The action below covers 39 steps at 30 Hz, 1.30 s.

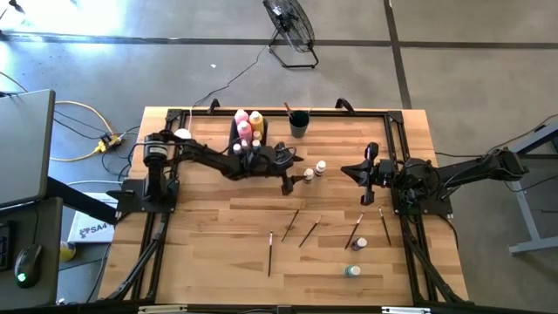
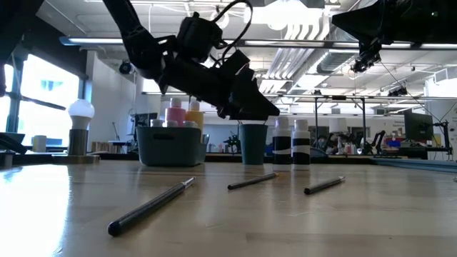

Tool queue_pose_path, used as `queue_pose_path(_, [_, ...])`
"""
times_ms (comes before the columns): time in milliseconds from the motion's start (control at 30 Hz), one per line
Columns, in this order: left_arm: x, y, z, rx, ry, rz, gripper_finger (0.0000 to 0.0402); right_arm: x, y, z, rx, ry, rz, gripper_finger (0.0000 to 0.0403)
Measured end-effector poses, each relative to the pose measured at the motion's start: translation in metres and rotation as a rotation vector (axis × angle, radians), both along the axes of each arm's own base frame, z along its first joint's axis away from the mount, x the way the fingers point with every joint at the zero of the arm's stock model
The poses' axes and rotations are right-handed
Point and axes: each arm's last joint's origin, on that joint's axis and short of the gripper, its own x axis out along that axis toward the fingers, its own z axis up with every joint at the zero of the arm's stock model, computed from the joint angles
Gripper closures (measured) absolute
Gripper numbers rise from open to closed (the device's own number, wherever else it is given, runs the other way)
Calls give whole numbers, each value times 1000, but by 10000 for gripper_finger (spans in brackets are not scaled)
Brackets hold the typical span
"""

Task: Pick & Place Paint Supplies
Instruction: Put the small white paint bottle into the green bin

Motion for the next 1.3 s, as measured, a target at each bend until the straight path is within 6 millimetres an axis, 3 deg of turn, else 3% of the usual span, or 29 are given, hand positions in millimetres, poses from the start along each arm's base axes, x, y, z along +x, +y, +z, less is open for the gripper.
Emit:
queue_pose_path(367, [3, -1, -6, 2, -15, -9, 96, 0, 0, 0, -4, 0, -1, 401])
queue_pose_path(700, [22, 2, -9, 0, -13, -28, 96, 0, 0, 0, -3, -1, -1, 401])
queue_pose_path(1300, [26, 2, -25, -10, 38, -28, 96, 0, 0, 0, -7, -1, -2, 401])
